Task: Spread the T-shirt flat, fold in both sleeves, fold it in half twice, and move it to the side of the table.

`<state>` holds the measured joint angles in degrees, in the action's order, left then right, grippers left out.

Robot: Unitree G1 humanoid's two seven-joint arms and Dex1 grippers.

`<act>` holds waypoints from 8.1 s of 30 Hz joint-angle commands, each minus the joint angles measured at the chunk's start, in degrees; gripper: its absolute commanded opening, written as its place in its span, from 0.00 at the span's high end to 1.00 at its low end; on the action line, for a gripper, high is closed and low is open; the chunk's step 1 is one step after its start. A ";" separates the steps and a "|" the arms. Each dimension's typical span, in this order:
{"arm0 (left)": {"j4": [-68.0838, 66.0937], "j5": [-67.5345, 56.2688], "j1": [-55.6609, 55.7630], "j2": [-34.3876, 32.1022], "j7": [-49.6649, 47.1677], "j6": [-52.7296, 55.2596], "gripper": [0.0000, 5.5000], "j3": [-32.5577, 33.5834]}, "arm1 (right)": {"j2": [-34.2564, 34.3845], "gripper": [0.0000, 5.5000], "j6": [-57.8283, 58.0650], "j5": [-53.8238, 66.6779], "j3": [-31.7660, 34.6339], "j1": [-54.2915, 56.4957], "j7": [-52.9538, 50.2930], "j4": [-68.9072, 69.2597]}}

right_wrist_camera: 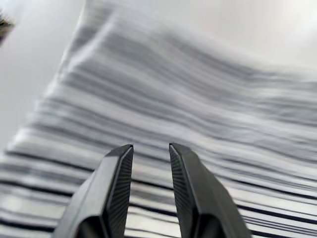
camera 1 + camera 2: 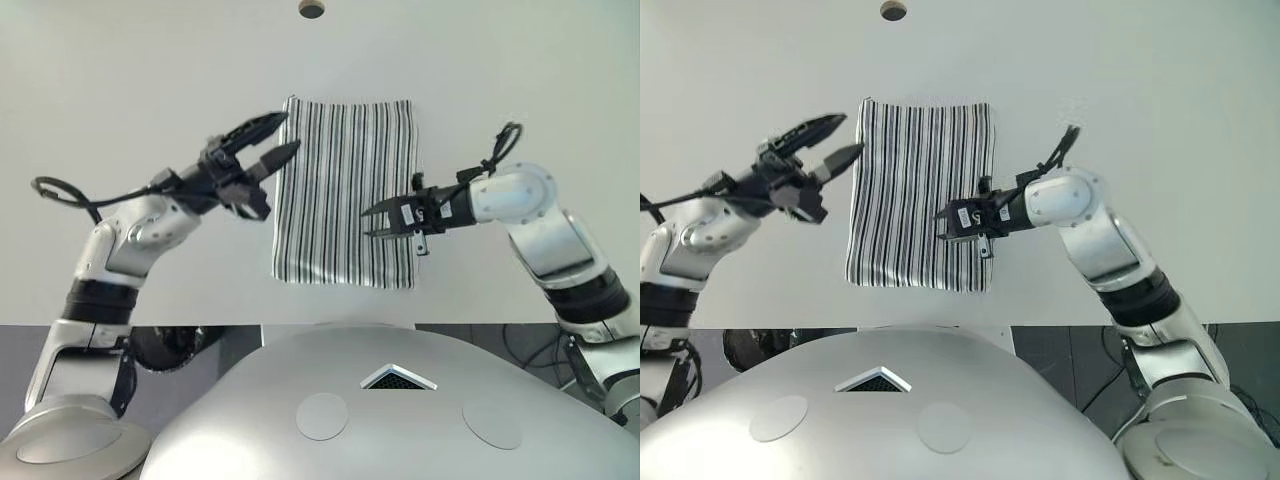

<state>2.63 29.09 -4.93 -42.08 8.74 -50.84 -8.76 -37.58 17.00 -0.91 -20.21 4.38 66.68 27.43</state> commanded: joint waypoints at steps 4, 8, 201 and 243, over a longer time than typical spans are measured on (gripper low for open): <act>3.57 -0.42 -14.61 -10.91 1.49 -11.18 0.60 9.38 | -1.79 0.75 -8.33 5.68 25.58 -12.07 -11.02 5.95; 0.10 7.97 -23.18 -15.33 1.91 -18.33 0.56 16.22 | -5.20 0.63 -16.07 6.46 35.07 -27.43 -7.55 8.27; 4.43 -23.22 4.27 22.94 1.07 17.72 0.47 13.12 | 14.87 0.27 -27.21 -4.47 -0.66 28.42 -20.33 -90.72; 10.72 -16.47 -0.18 29.81 -8.43 19.28 0.47 15.36 | 17.35 0.27 -34.41 3.96 33.91 13.78 -68.59 -34.97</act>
<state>14.00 11.71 -7.35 -14.51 3.09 -32.06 7.02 -29.24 -14.78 10.69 23.53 30.22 2.12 -40.29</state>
